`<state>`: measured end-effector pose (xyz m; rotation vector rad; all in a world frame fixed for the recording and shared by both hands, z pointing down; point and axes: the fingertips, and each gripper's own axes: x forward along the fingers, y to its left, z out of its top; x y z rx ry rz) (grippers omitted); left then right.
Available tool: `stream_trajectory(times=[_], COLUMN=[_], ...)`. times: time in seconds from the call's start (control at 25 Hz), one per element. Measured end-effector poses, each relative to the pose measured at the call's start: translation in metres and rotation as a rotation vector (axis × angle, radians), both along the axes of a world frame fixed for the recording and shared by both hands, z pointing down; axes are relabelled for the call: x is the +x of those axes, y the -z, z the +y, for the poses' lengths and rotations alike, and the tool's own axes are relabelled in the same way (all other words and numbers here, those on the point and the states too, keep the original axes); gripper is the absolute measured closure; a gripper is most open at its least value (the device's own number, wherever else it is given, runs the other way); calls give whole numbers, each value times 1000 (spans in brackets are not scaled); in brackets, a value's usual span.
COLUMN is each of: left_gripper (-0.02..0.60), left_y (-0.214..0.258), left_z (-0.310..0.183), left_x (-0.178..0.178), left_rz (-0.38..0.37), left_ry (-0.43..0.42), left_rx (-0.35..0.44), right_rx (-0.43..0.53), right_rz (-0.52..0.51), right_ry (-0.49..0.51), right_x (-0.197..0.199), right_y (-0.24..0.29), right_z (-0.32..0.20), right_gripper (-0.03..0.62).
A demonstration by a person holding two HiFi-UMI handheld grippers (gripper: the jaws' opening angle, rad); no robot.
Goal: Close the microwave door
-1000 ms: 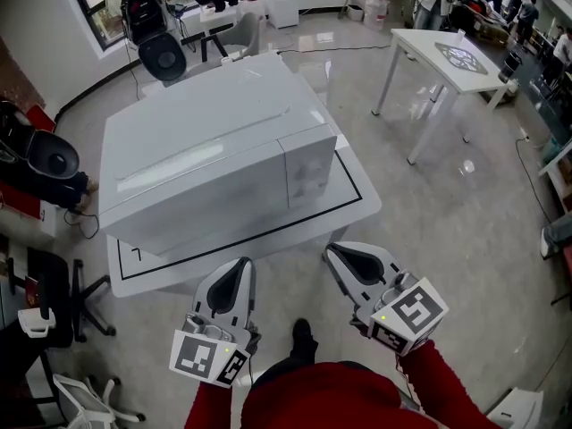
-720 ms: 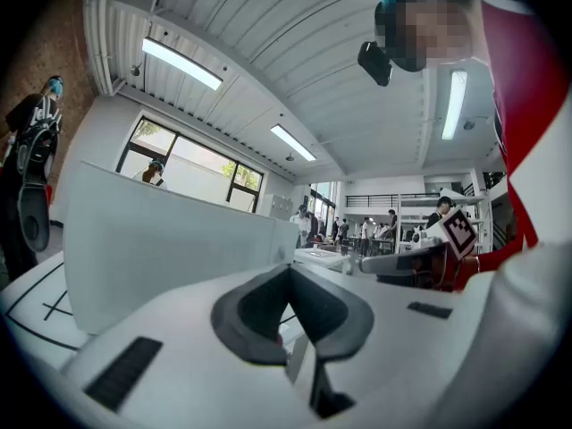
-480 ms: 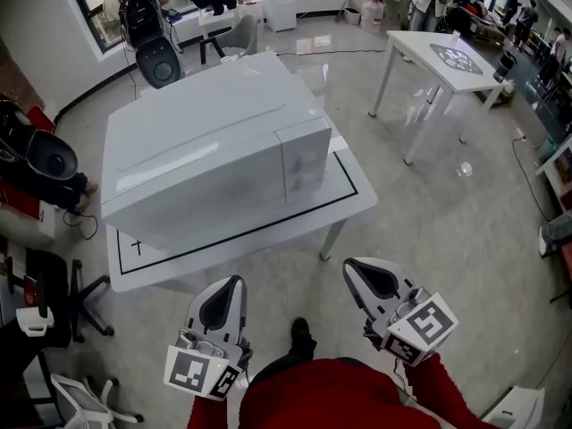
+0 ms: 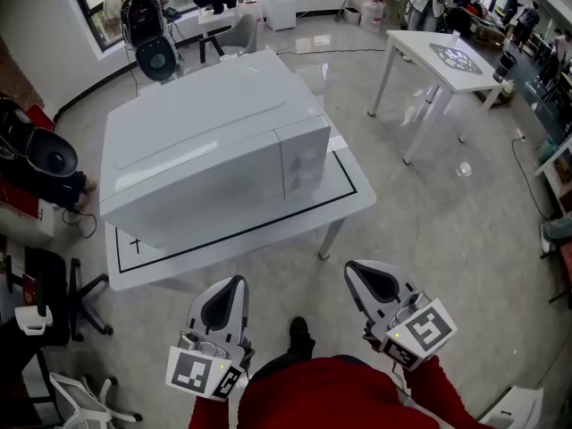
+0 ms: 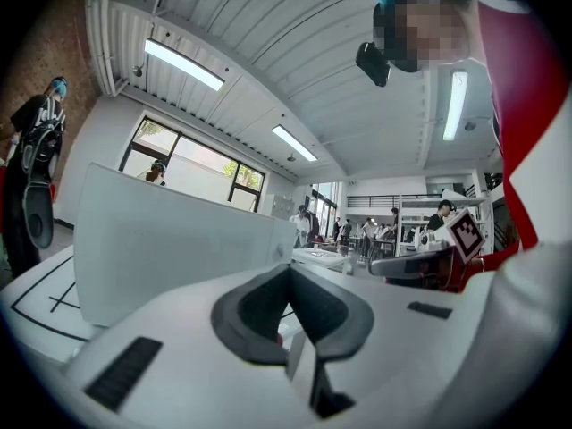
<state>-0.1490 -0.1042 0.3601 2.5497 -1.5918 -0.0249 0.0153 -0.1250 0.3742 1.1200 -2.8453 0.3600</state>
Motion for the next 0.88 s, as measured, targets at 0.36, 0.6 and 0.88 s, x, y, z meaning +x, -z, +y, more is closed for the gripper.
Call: stream_trajectory(times=[0.36,0.6,0.88], left_gripper=[572,571,571], left_y=[-1,-1,-2], left_z=[0,0,-3], left_x=[-3,-2,-1], left_rz=[4,-4,-3], left_ry=[15,19,23], left_rx=[1,-4,-4], right_rx=[11,6,3], right_rz=[-4,8,2], right_ry=[-19,-39,-41], right_x=[4,7,8], right_y=[0,-2,-2], right_z=[-5,-10,-14], right_gripper=[582,582,582])
